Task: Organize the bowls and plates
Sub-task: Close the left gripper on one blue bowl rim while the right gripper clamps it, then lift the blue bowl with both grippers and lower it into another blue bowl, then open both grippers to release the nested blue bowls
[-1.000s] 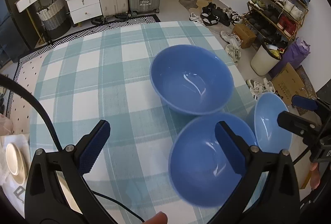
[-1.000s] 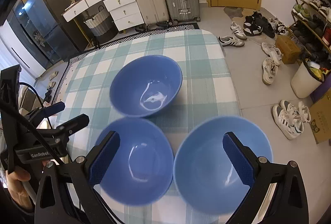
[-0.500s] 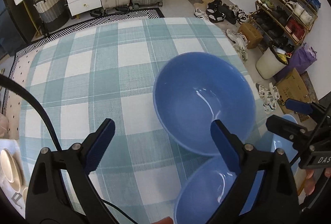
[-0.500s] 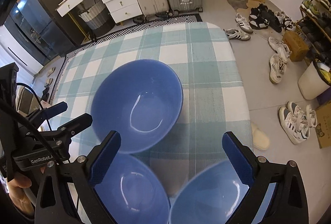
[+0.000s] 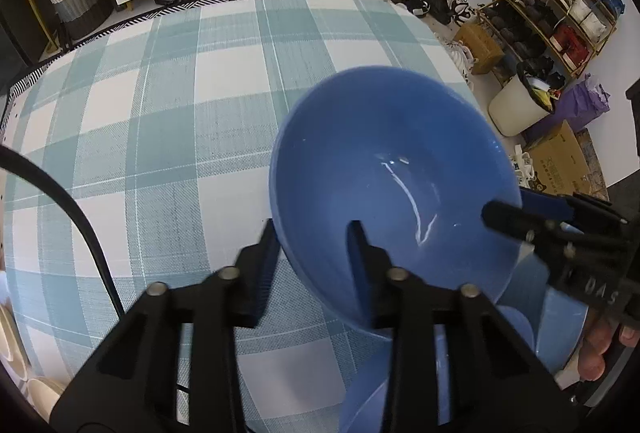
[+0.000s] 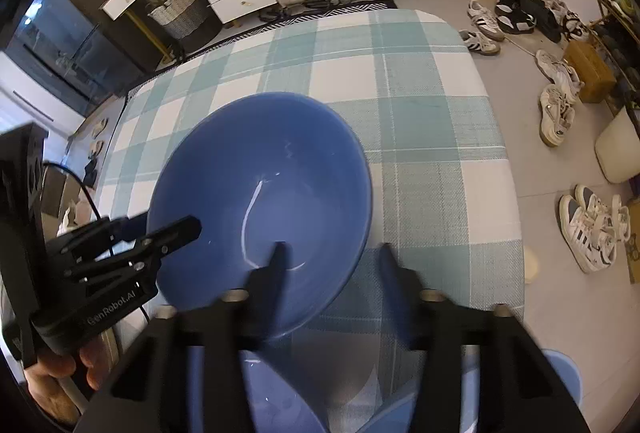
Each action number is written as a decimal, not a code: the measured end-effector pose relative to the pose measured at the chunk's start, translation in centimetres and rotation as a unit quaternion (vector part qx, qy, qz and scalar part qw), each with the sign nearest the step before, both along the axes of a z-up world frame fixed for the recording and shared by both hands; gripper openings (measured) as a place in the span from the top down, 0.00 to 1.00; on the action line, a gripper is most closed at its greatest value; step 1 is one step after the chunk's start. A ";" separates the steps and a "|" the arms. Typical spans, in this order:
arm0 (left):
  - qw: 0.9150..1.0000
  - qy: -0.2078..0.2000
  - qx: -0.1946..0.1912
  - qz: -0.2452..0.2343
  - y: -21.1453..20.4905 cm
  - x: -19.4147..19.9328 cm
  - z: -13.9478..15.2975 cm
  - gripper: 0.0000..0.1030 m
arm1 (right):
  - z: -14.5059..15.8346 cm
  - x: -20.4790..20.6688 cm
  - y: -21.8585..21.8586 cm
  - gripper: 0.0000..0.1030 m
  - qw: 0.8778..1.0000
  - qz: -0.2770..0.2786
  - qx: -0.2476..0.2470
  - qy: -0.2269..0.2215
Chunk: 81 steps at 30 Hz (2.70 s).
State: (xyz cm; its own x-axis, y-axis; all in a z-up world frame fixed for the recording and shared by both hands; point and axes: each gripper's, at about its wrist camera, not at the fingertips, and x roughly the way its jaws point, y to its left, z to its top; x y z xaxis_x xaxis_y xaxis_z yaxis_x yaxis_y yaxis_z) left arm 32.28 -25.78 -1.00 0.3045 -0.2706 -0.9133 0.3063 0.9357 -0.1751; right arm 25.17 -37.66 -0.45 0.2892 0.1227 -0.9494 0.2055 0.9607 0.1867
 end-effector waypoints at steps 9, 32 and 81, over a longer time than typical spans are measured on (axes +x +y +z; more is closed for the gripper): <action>1.000 -0.001 -0.013 0.019 0.9 0.4 -0.6 0.87 | -0.7 0.1 -0.4 0.87 1.000 -0.005 0.011 -0.001; 0.997 -0.072 -0.006 0.026 2.8 -5.1 8.1 0.89 | 7.4 -4.4 2.8 0.87 0.997 0.011 -0.021 -0.070; 0.999 -0.033 0.037 -0.005 3.5 -21.3 4.4 0.88 | 4.6 -18.7 8.2 0.84 0.999 0.022 -0.048 0.006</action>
